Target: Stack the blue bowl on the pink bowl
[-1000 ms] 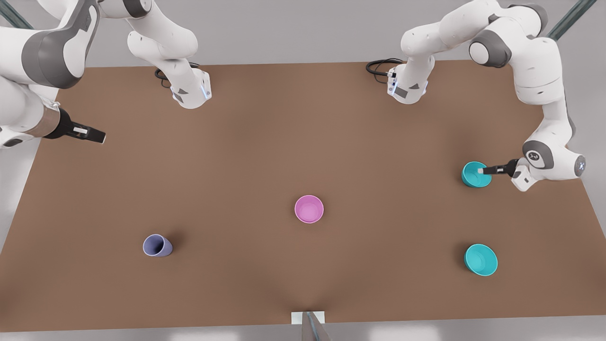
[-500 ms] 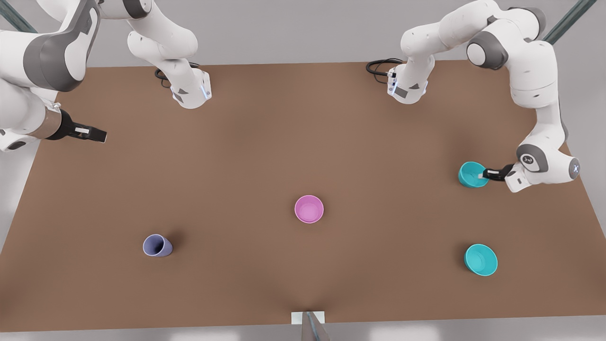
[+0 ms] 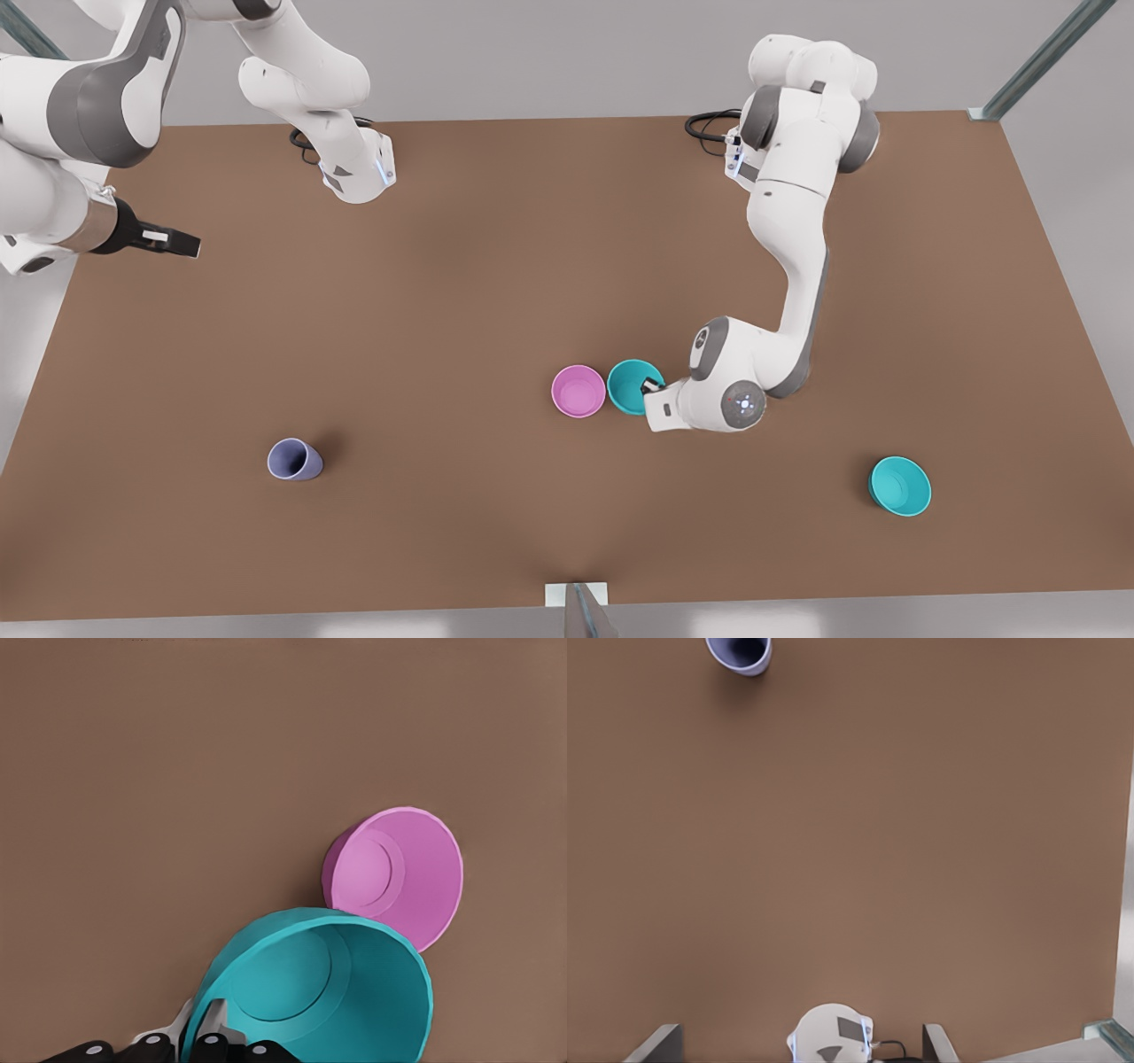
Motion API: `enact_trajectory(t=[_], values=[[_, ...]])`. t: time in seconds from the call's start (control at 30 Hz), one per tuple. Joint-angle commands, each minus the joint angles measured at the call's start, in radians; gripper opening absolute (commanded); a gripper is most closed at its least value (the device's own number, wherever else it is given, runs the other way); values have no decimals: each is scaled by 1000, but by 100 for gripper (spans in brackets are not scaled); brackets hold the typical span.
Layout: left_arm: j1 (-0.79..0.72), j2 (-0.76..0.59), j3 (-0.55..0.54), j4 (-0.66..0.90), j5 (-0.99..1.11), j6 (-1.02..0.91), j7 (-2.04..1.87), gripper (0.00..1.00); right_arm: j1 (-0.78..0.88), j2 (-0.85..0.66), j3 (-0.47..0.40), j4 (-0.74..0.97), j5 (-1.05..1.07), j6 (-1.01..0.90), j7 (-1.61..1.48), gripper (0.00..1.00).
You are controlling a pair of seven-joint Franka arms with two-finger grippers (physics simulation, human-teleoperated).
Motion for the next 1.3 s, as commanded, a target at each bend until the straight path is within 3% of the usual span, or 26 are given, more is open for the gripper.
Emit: enact_trajectory(t=[0.0,0.1,0.27,0.77,0.8,0.9,0.93,0.97,1.0,1.03,1.07,1.1,1.13,1.17,1.27], values=[[-18,14,-12,33,-5,32,-1028,21,1,-3,0,-5,0,20,-18,100],[-32,71,-40,125,-4,52,-1114,21,1,0,0,-5,-1,20,-18,100],[-55,74,-42,117,3,-27,-1116,21,1,-4,0,-15,0,17,-18,100],[-63,99,-85,109,3,-15,-1113,21,1,2,0,-13,0,15,-18,100],[-61,99,-85,111,3,-14,-1099,100,1,2,0,-13,0,15,-18,100],[-58,77,-79,111,4,-30,-1100,100,1,2,0,-13,0,15,-18,100],[-41,25,-65,112,10,-134,-1102,100,1,3,0,-15,0,15,-18,100],[22,-124,42,123,45,-441,-993,100,1,3,0,-13,0,15,-19,100],[39,-260,190,125,79,-613,-756,100,1,3,0,-15,0,15,-19,100],[37,-374,310,125,151,-704,-455,100,1,3,0,-15,0,15,-19,100],[36,-432,351,125,204,-759,-223,100,1,2,0,-13,0,15,-19,100],[52,-510,319,105,237,-745,-215,100,1,-1,0,-13,0,15,-19,100],[196,-621,129,-36,268,-614,-224,100,1,-1,0,-13,0,17,-19,100],[238,-644,44,-67,351,-598,-227,100,1,-3,0,-13,0,17,-19,100],[238,-647,44,-61,342,-641,-243,100,-1,-4,0,-13,0,18,-19,100]])
